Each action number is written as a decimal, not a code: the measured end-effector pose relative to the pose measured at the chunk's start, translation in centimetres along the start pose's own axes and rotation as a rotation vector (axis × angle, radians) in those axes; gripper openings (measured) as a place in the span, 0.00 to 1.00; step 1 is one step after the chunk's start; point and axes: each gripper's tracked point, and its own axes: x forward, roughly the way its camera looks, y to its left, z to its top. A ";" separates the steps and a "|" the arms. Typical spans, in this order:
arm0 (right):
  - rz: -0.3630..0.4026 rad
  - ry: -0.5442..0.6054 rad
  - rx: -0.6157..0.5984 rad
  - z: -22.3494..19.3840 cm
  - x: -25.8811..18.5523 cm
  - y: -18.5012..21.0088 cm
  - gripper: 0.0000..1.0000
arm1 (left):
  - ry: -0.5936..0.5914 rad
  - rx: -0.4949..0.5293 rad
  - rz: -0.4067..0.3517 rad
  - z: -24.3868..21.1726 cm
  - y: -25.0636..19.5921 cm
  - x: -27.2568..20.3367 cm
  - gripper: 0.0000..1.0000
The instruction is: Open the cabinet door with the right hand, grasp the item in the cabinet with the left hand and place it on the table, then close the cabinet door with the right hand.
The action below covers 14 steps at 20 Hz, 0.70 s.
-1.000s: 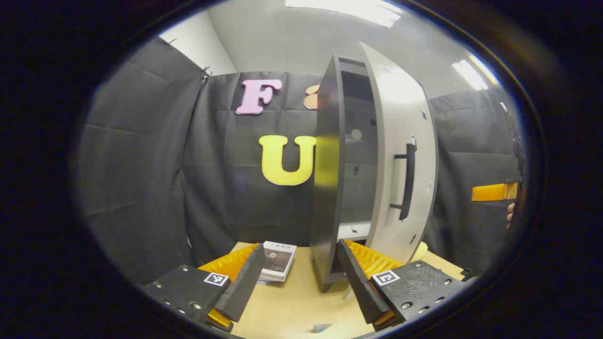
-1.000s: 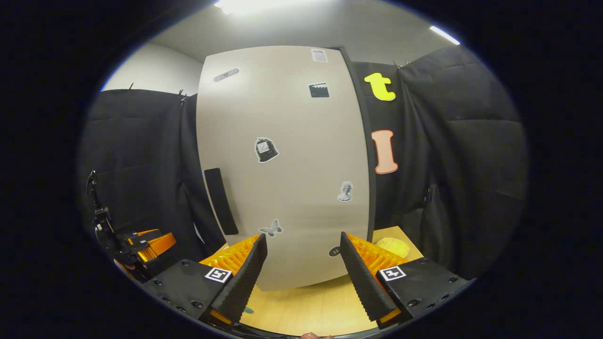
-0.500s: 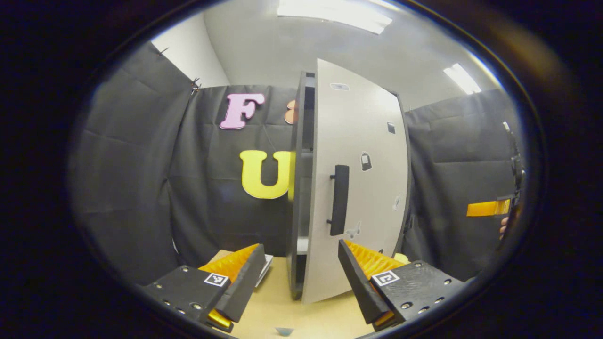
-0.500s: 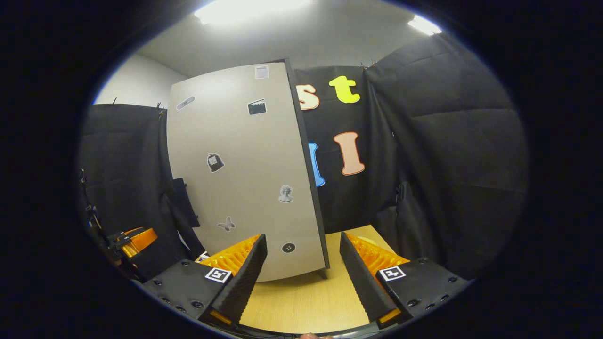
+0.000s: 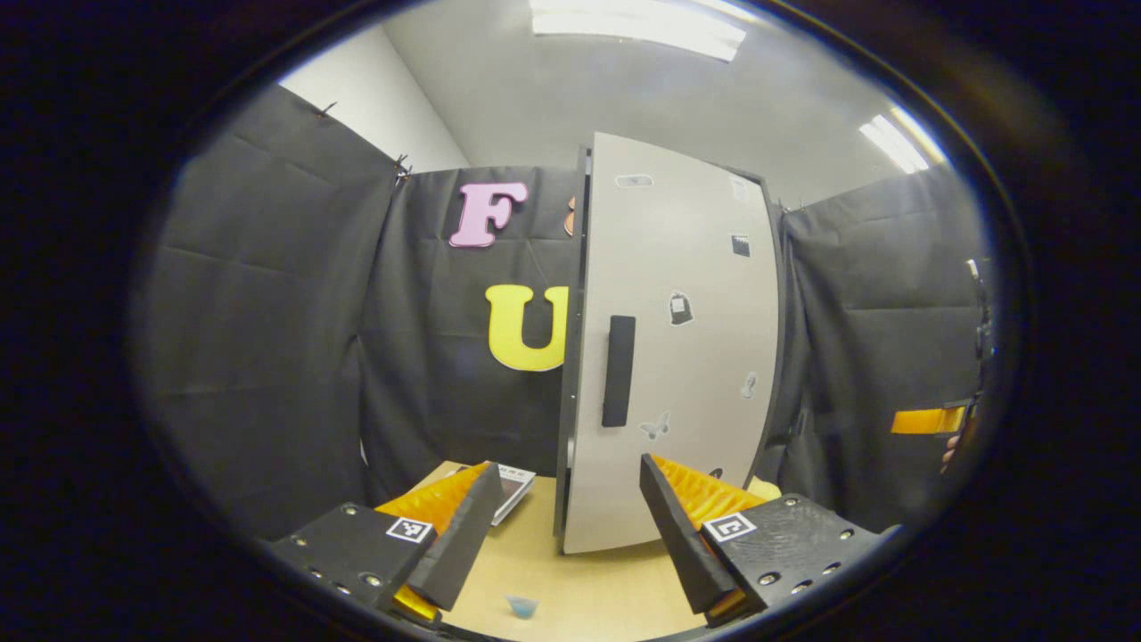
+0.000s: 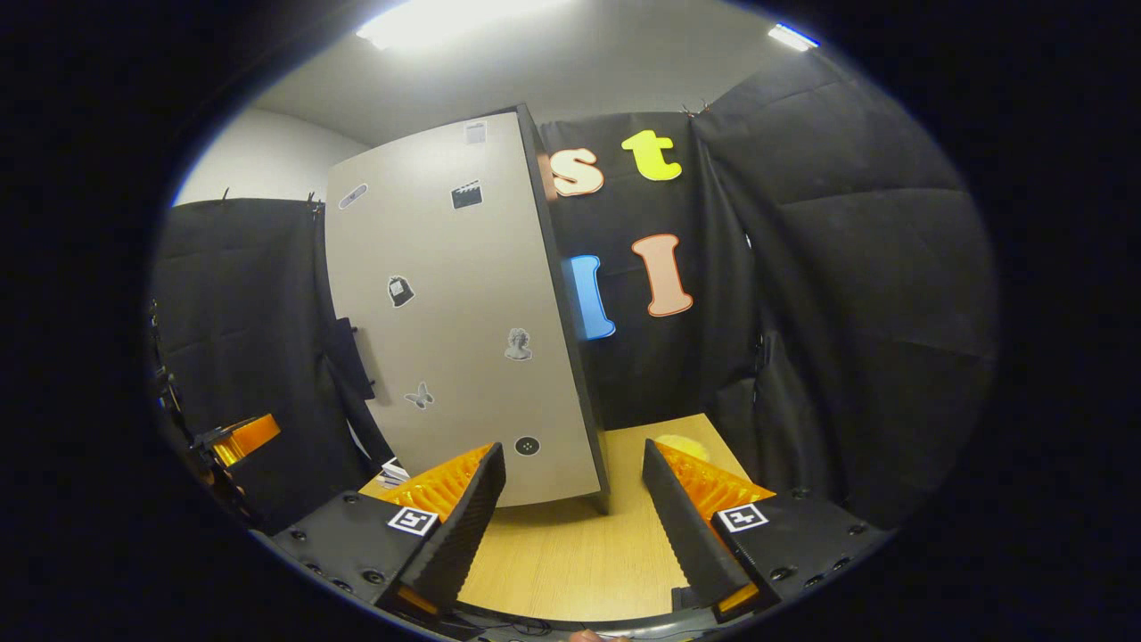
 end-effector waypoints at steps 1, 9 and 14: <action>0.002 -0.007 0.007 0.2 0.3 0.1 0.98 | 0.010 0.011 -0.001 -0.1 0.0 -0.1 0.92; 0.007 -0.004 0.024 0.8 4.3 0.9 0.98 | 0.004 0.024 0.031 -0.2 2.3 2.5 0.94; -0.030 -0.038 -0.036 2.7 6.8 0.9 0.98 | -0.012 -0.028 0.046 -0.1 5.0 6.0 0.94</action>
